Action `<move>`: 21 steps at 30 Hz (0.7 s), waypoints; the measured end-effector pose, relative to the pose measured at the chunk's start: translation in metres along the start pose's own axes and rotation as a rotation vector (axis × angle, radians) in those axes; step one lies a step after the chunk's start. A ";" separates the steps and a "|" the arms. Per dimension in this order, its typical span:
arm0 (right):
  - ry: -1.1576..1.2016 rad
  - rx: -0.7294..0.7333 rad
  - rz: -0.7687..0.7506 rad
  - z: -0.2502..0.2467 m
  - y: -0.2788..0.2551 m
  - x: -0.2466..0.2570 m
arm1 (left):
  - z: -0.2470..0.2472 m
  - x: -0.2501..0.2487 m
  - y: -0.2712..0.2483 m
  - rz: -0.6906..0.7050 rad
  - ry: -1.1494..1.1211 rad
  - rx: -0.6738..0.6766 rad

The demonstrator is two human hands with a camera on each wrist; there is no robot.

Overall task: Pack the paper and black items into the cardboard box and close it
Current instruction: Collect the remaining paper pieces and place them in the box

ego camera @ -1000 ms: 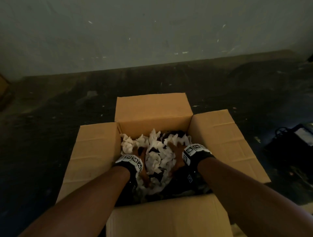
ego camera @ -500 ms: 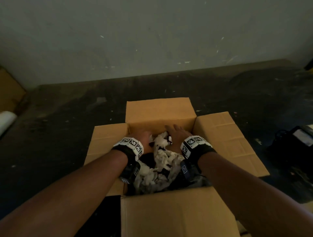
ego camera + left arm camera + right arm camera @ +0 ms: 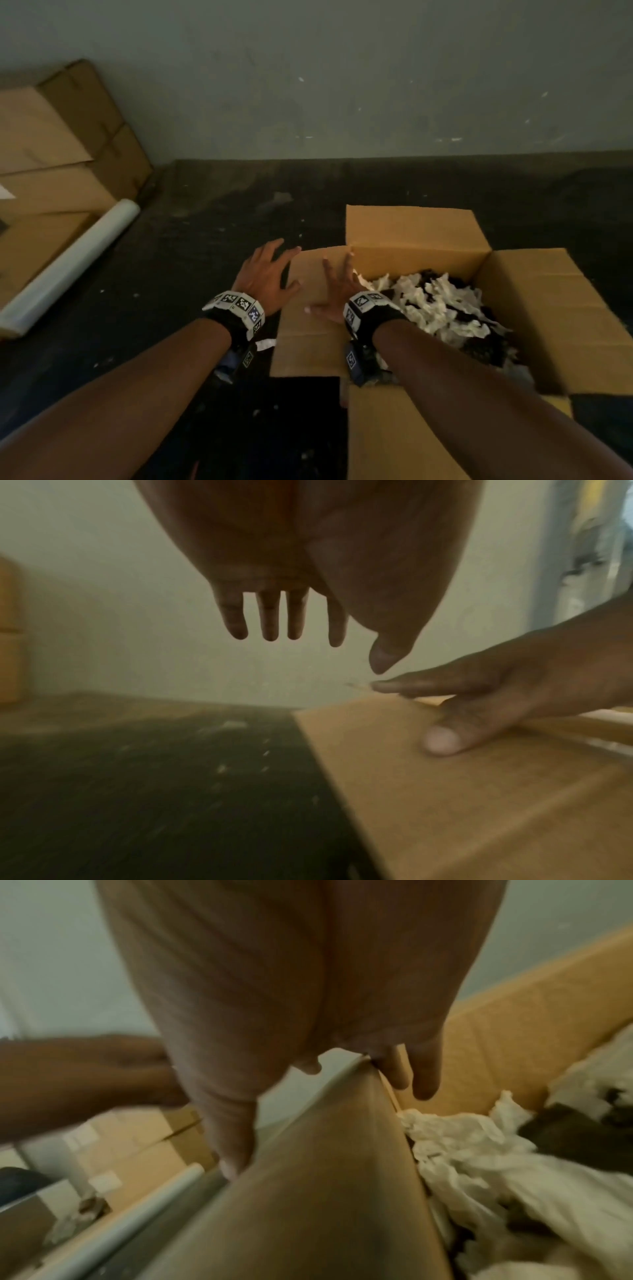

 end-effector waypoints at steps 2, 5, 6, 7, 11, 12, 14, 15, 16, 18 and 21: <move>-0.084 0.034 0.004 0.004 0.011 -0.002 | 0.013 0.033 -0.012 -0.043 -0.039 -0.001; -0.216 0.083 0.045 0.010 0.012 -0.009 | 0.046 0.073 -0.027 -0.103 -0.091 0.058; -0.252 0.088 0.049 0.011 0.011 -0.008 | 0.060 0.084 -0.031 -0.114 -0.104 0.089; -0.284 0.087 0.050 0.011 0.011 -0.005 | 0.074 0.094 -0.035 -0.121 -0.116 0.132; -0.400 0.088 0.071 0.008 0.007 0.000 | 0.130 0.116 -0.050 -0.116 -0.119 0.288; -0.416 0.085 0.079 0.008 0.007 0.001 | 0.142 0.118 -0.054 -0.100 -0.109 0.316; -0.429 0.089 0.084 0.008 0.005 0.003 | 0.165 0.117 -0.060 -0.058 -0.088 0.360; -0.426 0.091 0.086 0.008 0.005 0.003 | 0.177 0.114 -0.063 -0.034 -0.081 0.387; -0.419 0.094 0.088 0.009 0.006 0.002 | 0.187 0.112 -0.065 -0.011 -0.070 0.418; -0.399 0.095 0.087 0.009 0.008 0.001 | 0.205 0.107 -0.069 0.038 -0.030 0.466; -0.391 0.091 0.076 0.012 0.010 -0.001 | 0.221 0.101 -0.072 0.085 -0.021 0.483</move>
Point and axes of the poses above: each hand's wrist, its own y-axis towards the middle knuckle, its own z-axis out of the palm, x = y × z, the point moved 9 cm from there along y, towards the middle knuckle, and after that the axes turned 2 degrees about y, right-handed, at the moved point
